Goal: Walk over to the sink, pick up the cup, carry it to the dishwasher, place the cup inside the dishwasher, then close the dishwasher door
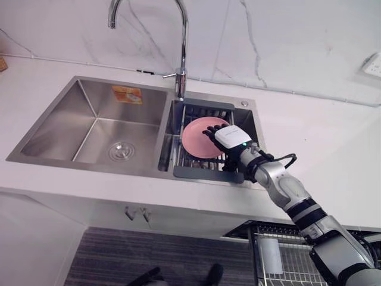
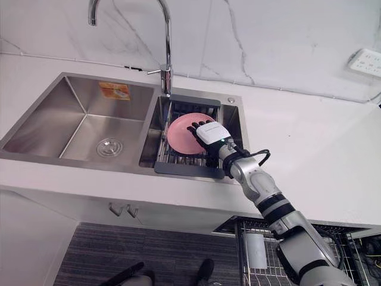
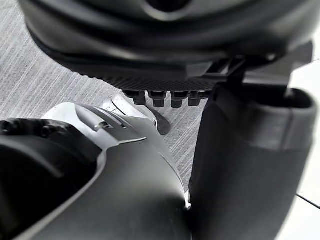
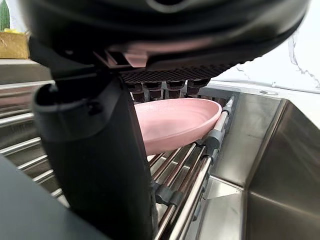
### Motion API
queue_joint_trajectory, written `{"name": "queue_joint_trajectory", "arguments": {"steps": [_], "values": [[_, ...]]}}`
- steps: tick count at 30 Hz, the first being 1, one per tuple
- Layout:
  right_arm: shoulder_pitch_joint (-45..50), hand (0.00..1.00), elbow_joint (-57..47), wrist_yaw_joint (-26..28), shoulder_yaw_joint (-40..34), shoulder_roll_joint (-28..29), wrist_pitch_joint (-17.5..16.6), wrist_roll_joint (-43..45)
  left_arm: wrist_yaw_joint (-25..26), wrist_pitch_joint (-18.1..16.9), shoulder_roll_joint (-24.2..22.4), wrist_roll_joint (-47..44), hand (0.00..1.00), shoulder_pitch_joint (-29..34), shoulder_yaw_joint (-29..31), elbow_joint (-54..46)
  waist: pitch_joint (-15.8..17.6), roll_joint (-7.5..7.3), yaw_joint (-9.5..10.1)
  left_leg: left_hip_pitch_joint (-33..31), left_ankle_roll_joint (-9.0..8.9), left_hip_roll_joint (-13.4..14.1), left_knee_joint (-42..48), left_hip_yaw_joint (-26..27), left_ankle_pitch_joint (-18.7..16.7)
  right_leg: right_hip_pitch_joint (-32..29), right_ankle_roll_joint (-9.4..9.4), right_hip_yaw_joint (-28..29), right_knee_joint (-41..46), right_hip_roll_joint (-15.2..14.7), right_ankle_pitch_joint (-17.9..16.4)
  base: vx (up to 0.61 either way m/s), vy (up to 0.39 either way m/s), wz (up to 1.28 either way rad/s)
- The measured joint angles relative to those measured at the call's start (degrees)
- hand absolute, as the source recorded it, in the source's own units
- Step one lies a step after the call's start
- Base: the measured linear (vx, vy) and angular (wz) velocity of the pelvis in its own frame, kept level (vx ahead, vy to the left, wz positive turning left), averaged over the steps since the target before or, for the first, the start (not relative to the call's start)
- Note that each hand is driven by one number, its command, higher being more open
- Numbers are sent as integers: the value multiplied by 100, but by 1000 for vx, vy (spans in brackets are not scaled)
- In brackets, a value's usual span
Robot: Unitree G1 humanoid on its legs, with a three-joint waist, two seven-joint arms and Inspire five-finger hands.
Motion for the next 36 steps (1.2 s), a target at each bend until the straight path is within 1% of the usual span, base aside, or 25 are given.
{"name": "queue_joint_trajectory", "arguments": {"steps": [7,8,14,18,20,25,31,36], "values": [[38,100,125,-76,119,144,74,-415,2,0,1,1,100,-15,-2,2,-6,-9,25,4,3,-3,-22,-27,2,-2,3,-31,1,-4,-2,9,6,1],[39,0,125,-124,179,151,88,-496,2,0,3,1,100,-17,-2,3,-9,-15,27,5,3,-5,-27,-33,2,-2,4,-38,1,-6,-2,0,0,0],[103,0,145,-247,197,270,250,-933,11,0,14,0,100,-19,-6,7,-24,-56,28,3,6,-33,-34,-48,4,-2,9,-50,0,-33,1,0,0,0],[121,0,171,-664,228,365,311,-1288,17,-4,14,1,100,-25,-6,16,-34,-72,42,-7,15,-37,-25,-52,10,-2,12,-51,0,-38,1,0,0,0],[121,0,187,-757,247,368,354,-1375,17,-5,14,1,100,-25,-6,17,-35,-75,45,-14,17,-37,-26,-57,11,-2,12,-54,0,-38,1,0,0,0],[159,0,360,-1053,255,398,594,-1392,19,-55,14,2,100,-25,-6,39,-35,-75,40,-29,19,-37,-27,-54,14,-14,13,-50,0,-39,1,0,0,0],[298,0,366,-1439,255,439,672,-1364,15,-146,20,6,100,-25,-5,92,-35,-75,34,-28,21,-39,-26,-45,15,-24,13,-41,0,-39,1,0,0,0],[344,0,411,-1779,251,440,680,-1094,1,-217,21,6,100,-21,1,142,-34,-73,1,-34,23,-41,-23,-20,18,-47,13,-14,0,-38,1,0,0,0]]}}
